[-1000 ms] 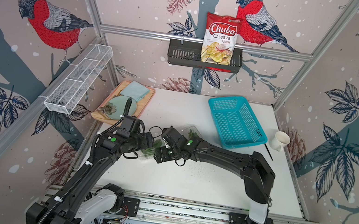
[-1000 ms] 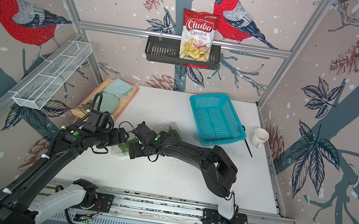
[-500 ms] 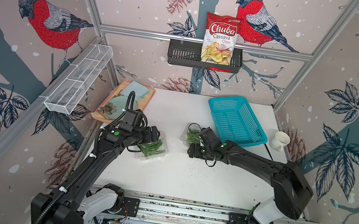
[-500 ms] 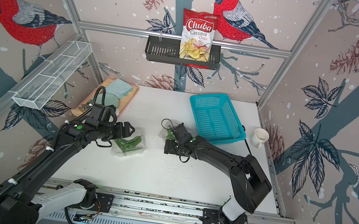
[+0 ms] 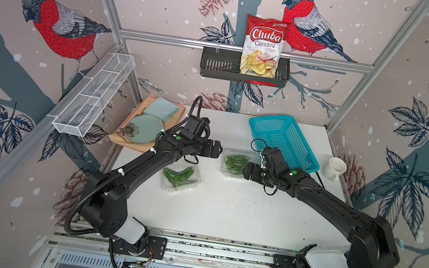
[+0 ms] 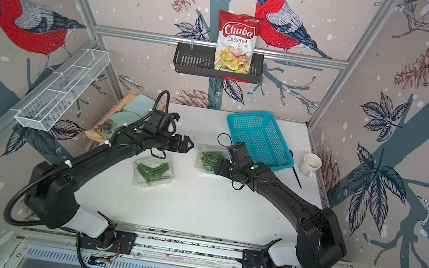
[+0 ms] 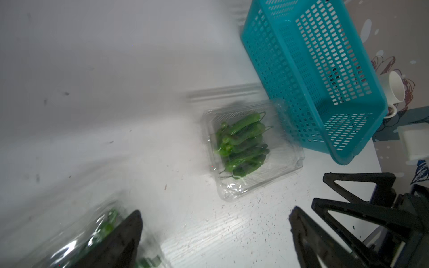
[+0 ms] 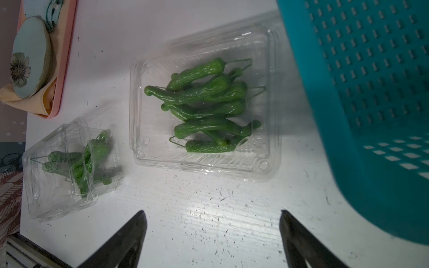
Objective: Take small green peppers out of containers
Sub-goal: Move the packing box to the center of the board.
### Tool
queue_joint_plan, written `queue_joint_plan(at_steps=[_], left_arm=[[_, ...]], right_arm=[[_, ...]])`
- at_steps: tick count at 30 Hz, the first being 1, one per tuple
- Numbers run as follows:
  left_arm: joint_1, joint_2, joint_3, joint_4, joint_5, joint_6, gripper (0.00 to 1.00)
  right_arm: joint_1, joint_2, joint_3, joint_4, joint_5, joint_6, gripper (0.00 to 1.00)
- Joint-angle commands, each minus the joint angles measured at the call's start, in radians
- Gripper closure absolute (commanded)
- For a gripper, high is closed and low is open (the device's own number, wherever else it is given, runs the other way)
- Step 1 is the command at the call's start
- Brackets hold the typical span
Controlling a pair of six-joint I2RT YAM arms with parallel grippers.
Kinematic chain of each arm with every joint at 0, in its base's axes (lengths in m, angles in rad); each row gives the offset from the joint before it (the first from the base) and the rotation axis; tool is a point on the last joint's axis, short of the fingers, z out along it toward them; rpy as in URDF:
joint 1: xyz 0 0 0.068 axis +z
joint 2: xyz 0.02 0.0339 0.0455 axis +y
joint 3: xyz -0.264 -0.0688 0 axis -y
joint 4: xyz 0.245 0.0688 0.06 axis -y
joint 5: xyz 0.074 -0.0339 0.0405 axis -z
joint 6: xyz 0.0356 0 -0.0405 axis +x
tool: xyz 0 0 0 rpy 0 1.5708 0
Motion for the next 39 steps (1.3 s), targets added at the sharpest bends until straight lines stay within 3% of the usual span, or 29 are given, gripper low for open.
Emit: queue_joint_plan(at_steps=[1, 9, 17, 27, 34, 39], left_arm=[[-0.048, 0.079, 0.036, 0.192, -0.038, 0.160, 0.04], [-0.072, 0.284, 0.107, 0.393, 0.002, 0.257, 0.04], [-0.125, 0.485, 0.213, 0.447, 0.107, 0.369, 0.04], [-0.130, 0.566, 0.268, 0.324, 0.297, 0.404, 0.05], [-0.125, 0.551, 0.224, 0.298, 0.309, 0.361, 0.07], [-0.125, 0.497, 0.214, 0.231, 0.255, 0.316, 0.08]], right_arm=[[0.004, -0.039, -0.053, 0.090, -0.058, 0.156, 0.13], [0.003, -0.092, -0.178, 0.159, -0.089, 0.256, 0.32], [-0.002, -0.108, -0.314, 0.265, -0.109, 0.302, 0.37], [-0.007, -0.027, -0.345, 0.360, -0.134, 0.234, 0.36], [-0.008, -0.056, -0.407, 0.425, -0.149, 0.235, 0.28], [-0.010, -0.099, -0.462, 0.457, -0.144, 0.259, 0.28]])
